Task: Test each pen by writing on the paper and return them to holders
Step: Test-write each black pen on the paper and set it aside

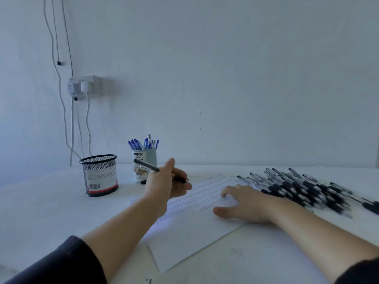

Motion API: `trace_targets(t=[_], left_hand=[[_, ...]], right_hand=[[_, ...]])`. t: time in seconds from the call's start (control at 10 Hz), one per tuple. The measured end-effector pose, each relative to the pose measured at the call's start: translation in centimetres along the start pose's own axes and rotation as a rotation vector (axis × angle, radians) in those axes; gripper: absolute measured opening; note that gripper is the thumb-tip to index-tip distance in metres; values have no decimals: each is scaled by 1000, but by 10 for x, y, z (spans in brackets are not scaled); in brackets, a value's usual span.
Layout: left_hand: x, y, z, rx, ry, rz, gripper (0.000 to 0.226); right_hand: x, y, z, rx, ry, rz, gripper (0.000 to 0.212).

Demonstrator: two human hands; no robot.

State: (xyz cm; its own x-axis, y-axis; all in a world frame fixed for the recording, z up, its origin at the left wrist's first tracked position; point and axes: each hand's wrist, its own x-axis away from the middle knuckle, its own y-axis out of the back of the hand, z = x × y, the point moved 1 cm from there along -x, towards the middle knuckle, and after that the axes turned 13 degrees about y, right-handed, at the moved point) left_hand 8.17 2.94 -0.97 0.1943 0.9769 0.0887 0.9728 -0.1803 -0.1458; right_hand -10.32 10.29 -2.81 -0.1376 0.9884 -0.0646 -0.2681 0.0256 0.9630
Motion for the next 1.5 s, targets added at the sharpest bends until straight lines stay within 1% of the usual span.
trace_targets(t=[0.1,0.2,0.3,0.4,0.5,0.6,0.7,0.8,1.0,1.1,1.3,1.5], left_hand=[[8,-5,2,93,80,68,10],[10,-7,6,46,87,81,12],[13,-11,10,-110,64,59,15],[12,-12,12,-239,4,24,17],[14,-13,14,-314,-23,32,18],[15,-15,15,-331,1,55,19],[15,-14,16,-338,-2,37,16],[19,-13,17,-376,-45,8,13],[22,-14,16,-415,-43,-57,10],[21,-14,16,-443,-43,-77,10],[20,-14,17,-490,-46,-71,9],[20,-14,19,-530,-53,-71,9]], right_hand=[[0,1,-1,-22,-9,36,72],[0,0,-2,-41,-25,38,75],[0,-1,-3,-49,-44,40,77],[-1,0,-4,-70,-46,43,93],[-2,0,-5,-79,-48,38,108],[-3,-1,-7,-96,-48,28,92],[-2,-1,-8,-104,-51,26,80],[-2,-1,-8,-105,-48,30,81],[-2,-1,-8,-113,-42,34,83],[-3,-1,-8,-79,-52,34,96],[1,0,-7,-54,-79,43,106],[2,1,-6,-32,-75,60,105]])
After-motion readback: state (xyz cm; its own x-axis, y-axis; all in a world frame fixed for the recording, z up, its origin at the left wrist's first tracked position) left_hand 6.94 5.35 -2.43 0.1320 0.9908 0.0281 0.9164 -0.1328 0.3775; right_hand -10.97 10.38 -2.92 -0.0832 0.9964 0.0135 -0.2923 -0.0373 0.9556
